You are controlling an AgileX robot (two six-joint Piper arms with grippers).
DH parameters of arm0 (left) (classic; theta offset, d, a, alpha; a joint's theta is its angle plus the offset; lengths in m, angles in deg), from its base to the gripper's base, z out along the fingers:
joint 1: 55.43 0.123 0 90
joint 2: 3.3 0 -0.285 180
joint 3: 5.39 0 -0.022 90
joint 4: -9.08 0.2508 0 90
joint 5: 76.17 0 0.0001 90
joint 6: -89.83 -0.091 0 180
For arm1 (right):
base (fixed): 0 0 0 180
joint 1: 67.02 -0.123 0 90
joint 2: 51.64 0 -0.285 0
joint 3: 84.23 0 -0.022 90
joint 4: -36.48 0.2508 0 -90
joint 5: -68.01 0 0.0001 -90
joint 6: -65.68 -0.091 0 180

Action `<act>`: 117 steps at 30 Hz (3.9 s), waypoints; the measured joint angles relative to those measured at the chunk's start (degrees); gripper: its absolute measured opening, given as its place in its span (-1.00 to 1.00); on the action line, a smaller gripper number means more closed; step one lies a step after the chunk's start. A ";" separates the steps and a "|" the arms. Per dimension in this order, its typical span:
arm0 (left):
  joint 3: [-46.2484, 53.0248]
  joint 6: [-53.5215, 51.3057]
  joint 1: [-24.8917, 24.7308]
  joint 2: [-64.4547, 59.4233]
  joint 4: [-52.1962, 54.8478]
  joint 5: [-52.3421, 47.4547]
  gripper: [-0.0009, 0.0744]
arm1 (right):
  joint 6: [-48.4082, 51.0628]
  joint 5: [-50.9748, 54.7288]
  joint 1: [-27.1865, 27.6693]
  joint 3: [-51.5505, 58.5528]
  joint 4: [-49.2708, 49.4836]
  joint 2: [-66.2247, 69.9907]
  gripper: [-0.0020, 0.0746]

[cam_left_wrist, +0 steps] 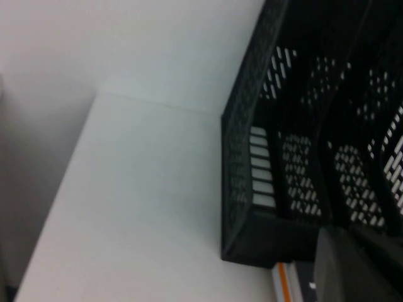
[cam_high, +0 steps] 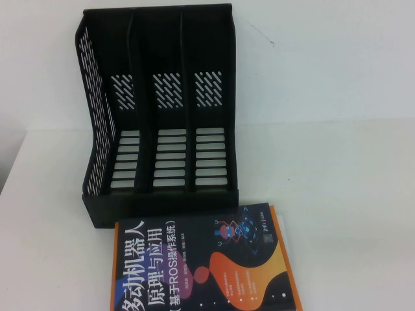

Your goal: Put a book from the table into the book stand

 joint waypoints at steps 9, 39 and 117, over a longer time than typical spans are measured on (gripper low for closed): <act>0.00 -1.63 -0.97 -0.43 -1.88 -4.58 -0.99 | 3.20 24.71 0.00 -15.51 -1.31 17.88 -0.95; 11.95 -7.93 -1.00 -3.14 -9.88 -4.26 -0.99 | 1.41 14.51 -25.40 -24.55 -15.82 68.16 -0.95; 12.00 -26.41 -1.49 -28.74 -37.51 1.37 -0.99 | -1.54 20.30 -30.41 -37.42 -5.07 89.30 -0.95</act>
